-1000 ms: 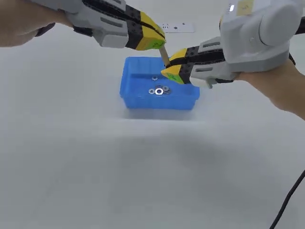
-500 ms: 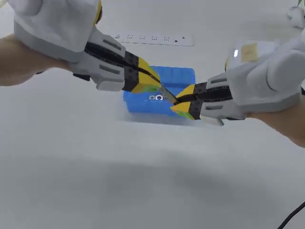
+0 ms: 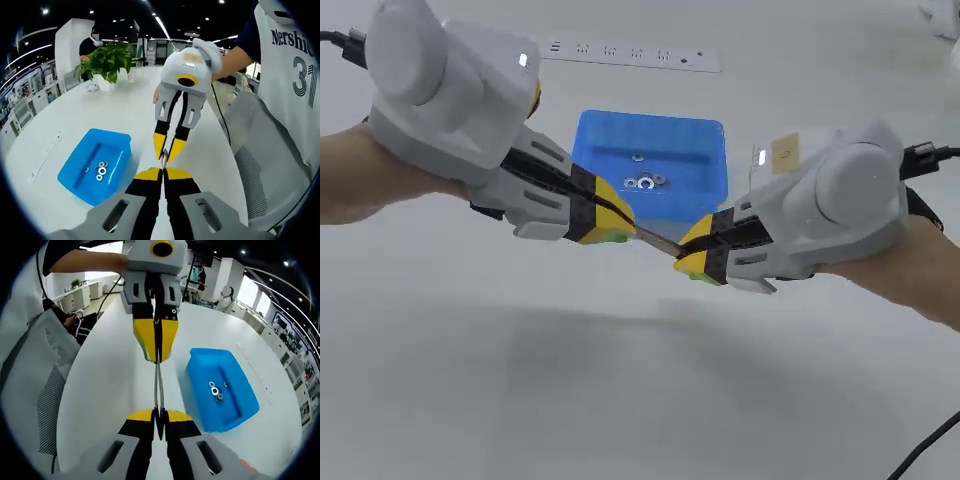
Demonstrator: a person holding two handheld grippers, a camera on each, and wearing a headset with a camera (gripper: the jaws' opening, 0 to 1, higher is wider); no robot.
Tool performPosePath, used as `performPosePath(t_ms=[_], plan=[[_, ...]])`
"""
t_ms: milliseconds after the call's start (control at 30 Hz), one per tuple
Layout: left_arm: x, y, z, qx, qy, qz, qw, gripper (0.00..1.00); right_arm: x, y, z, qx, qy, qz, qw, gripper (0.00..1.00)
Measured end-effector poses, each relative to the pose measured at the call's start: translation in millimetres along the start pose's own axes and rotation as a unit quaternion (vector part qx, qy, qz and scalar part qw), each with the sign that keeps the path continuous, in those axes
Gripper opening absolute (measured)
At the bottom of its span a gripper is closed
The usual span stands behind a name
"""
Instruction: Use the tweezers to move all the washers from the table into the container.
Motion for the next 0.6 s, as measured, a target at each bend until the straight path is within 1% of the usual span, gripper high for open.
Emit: performPosePath(t_ms=[33, 100, 233, 267, 367, 433, 500, 533, 600], plan=[[3.0, -2.8, -0.4, -0.005, -0.002, -0.001, 1.0, 0.06, 2.1, -3.1, -0.2, 0.004, 0.002, -0.008, 1.0, 0.09], [11.2, -11.8, -1.2, -0.008, -0.006, -0.014, 0.9999, 0.06, 7.1, -10.3, 0.5, -0.006, 0.003, -0.027, 0.9996, 0.09], [21.2, -24.4, -3.7, -0.017, -0.011, -0.026, 0.9994, 0.06, 15.1, -20.7, 1.6, -0.001, 0.011, -0.046, 0.9989, 0.09], [24.1, -29.4, -3.5, -0.021, -0.014, -0.036, 0.9991, 0.06, 17.6, -23.3, 1.5, -0.002, 0.013, -0.053, 0.9985, 0.09], [30.8, -40.1, -2.3, -0.01, -0.021, -0.059, 0.998, 0.06, 23.7, -28.6, 0.1, -0.017, 0.022, -0.075, 0.9968, 0.09], [34.4, -46.8, -3.3, -0.007, -0.022, -0.073, 0.9971, 0.06, 28.0, -30.8, -1.0, -0.021, 0.027, -0.081, 0.9961, 0.09], [36.5, -51.3, -4.1, -0.008, -0.022, -0.08, 0.9965, 0.06, 29.5, -31.5, -0.4, -0.021, 0.027, -0.085, 0.9958, 0.09], [36.9, -55.3, -6.1, 0.0, -0.017, -0.09, 0.9958, 0.06, 29.2, -30.3, 0.5, -0.019, 0.027, -0.082, 0.9961, 0.09], [37.7, -57.1, -5.7, -0.005, -0.02, -0.095, 0.9953, 0.06, 29.8, -29.3, 1.8, -0.014, 0.028, -0.08, 0.9963, 0.09]])
Point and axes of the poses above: the centre of the closed fingertips' face, and the gripper's own axes: x roughly forward along the fingers, z roughly to its right, y roughly out of its top, the point moved 4 cm from there along -x, roughly backward along the fingers, and after that the axes turned 1 degree about z, right-handed, at the moved point
